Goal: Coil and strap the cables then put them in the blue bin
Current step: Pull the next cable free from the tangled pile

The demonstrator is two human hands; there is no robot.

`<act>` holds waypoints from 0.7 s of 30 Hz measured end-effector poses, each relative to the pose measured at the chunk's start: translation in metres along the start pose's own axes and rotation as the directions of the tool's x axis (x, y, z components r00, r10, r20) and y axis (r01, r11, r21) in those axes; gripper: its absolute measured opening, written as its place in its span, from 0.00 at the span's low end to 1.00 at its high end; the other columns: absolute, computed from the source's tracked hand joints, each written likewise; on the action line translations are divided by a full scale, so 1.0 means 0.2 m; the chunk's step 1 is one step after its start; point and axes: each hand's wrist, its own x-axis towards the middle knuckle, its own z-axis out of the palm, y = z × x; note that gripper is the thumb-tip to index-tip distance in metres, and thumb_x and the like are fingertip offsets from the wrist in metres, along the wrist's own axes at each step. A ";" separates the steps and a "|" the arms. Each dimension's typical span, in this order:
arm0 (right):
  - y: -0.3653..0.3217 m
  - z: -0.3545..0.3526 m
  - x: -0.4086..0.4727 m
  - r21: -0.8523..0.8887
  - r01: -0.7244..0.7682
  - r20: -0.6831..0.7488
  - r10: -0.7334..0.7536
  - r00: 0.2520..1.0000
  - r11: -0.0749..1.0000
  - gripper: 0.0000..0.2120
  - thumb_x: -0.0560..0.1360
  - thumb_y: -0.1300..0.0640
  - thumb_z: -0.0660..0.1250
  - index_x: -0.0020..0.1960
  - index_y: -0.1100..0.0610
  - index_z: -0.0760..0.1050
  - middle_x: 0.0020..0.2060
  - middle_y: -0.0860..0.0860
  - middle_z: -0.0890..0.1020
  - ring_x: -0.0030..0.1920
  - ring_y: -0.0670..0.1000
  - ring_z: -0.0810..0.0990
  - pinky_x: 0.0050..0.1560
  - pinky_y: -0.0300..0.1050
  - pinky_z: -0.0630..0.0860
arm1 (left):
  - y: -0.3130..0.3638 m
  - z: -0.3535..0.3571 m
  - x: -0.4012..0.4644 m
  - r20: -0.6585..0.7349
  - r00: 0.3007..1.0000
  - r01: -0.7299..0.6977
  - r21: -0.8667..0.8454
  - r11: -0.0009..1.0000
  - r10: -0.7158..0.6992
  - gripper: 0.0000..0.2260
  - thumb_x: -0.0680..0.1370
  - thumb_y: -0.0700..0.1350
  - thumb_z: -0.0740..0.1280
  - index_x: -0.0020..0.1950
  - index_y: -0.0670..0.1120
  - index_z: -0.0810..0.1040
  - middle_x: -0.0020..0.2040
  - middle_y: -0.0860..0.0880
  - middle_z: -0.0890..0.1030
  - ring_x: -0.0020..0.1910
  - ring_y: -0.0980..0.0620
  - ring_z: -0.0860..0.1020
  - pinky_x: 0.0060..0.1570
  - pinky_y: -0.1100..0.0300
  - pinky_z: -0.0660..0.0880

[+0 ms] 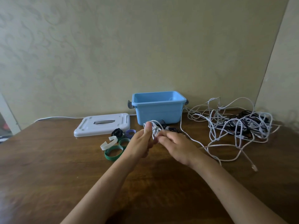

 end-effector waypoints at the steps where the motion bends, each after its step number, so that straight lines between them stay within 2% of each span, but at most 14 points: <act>1: -0.01 0.02 0.00 0.025 0.000 0.010 0.000 1.000 1.000 0.18 0.79 0.36 0.53 0.54 0.43 0.76 0.48 0.47 0.84 0.51 0.47 0.82 0.58 0.54 0.77 | 0.00 0.01 0.00 0.014 1.000 -0.002 0.001 1.000 0.002 0.26 0.79 0.68 0.52 0.38 0.47 0.70 0.28 0.55 0.67 0.25 0.59 0.61 0.27 0.62 0.56; 4: -0.03 0.02 -0.02 -0.069 0.010 0.040 -0.007 0.999 0.998 0.16 0.86 0.43 0.50 0.51 0.46 0.74 0.45 0.45 0.81 0.48 0.47 0.79 0.48 0.47 0.74 | 0.01 0.03 -0.01 0.048 0.997 -0.062 0.112 0.992 0.057 0.26 0.76 0.69 0.56 0.41 0.46 0.72 0.28 0.56 0.72 0.25 0.58 0.64 0.27 0.63 0.61; 6: -0.04 0.02 -0.03 -0.166 0.032 0.087 -0.018 0.996 0.986 0.19 0.86 0.43 0.48 0.54 0.46 0.76 0.47 0.44 0.81 0.48 0.46 0.79 0.47 0.46 0.73 | 0.00 0.04 -0.02 0.050 0.994 -0.099 0.180 0.979 0.092 0.25 0.76 0.68 0.59 0.43 0.45 0.72 0.28 0.56 0.73 0.25 0.59 0.66 0.27 0.64 0.64; 9: -0.06 0.03 -0.04 -0.251 0.079 0.126 -0.049 0.991 0.965 0.17 0.85 0.41 0.49 0.57 0.46 0.74 0.51 0.50 0.83 0.50 0.51 0.80 0.51 0.51 0.76 | 0.00 0.05 -0.01 -0.032 0.996 -0.075 0.132 0.988 0.080 0.21 0.81 0.62 0.57 0.41 0.46 0.71 0.29 0.55 0.71 0.25 0.60 0.68 0.27 0.66 0.65; 11: -0.05 0.04 -0.03 -0.304 0.106 0.164 -0.057 0.985 0.947 0.13 0.85 0.43 0.53 0.58 0.46 0.74 0.49 0.50 0.82 0.48 0.52 0.80 0.49 0.50 0.76 | -0.01 0.04 -0.01 -0.095 0.991 -0.086 0.116 0.990 0.097 0.21 0.83 0.60 0.55 0.39 0.47 0.70 0.29 0.54 0.69 0.25 0.59 0.67 0.28 0.65 0.65; 15: -0.03 0.03 -0.03 -0.372 0.106 0.175 -0.043 0.984 0.922 0.15 0.84 0.40 0.55 0.55 0.48 0.75 0.43 0.49 0.80 0.43 0.51 0.79 0.44 0.50 0.74 | 0.00 0.01 0.01 -0.224 0.968 -0.113 0.013 0.993 0.113 0.23 0.85 0.57 0.49 0.38 0.44 0.67 0.27 0.49 0.65 0.24 0.54 0.61 0.24 0.62 0.59; 18: -0.01 0.04 -0.02 -0.342 0.109 0.207 -0.039 0.978 0.933 0.15 0.85 0.42 0.55 0.53 0.48 0.77 0.46 0.50 0.82 0.47 0.53 0.80 0.50 0.52 0.77 | 0.01 -0.02 0.02 -0.308 0.948 -0.116 -0.090 0.989 0.084 0.21 0.84 0.55 0.49 0.40 0.44 0.69 0.27 0.48 0.65 0.26 0.52 0.61 0.26 0.60 0.59; 21: -0.04 0.11 -0.03 -0.345 0.173 0.281 -0.074 0.957 0.922 0.15 0.85 0.44 0.55 0.53 0.48 0.78 0.50 0.50 0.83 0.52 0.54 0.80 0.54 0.52 0.76 | 0.01 0.00 0.01 -0.291 0.954 -0.113 -0.116 0.987 0.075 0.20 0.85 0.53 0.49 0.41 0.44 0.70 0.29 0.46 0.67 0.28 0.51 0.63 0.29 0.59 0.60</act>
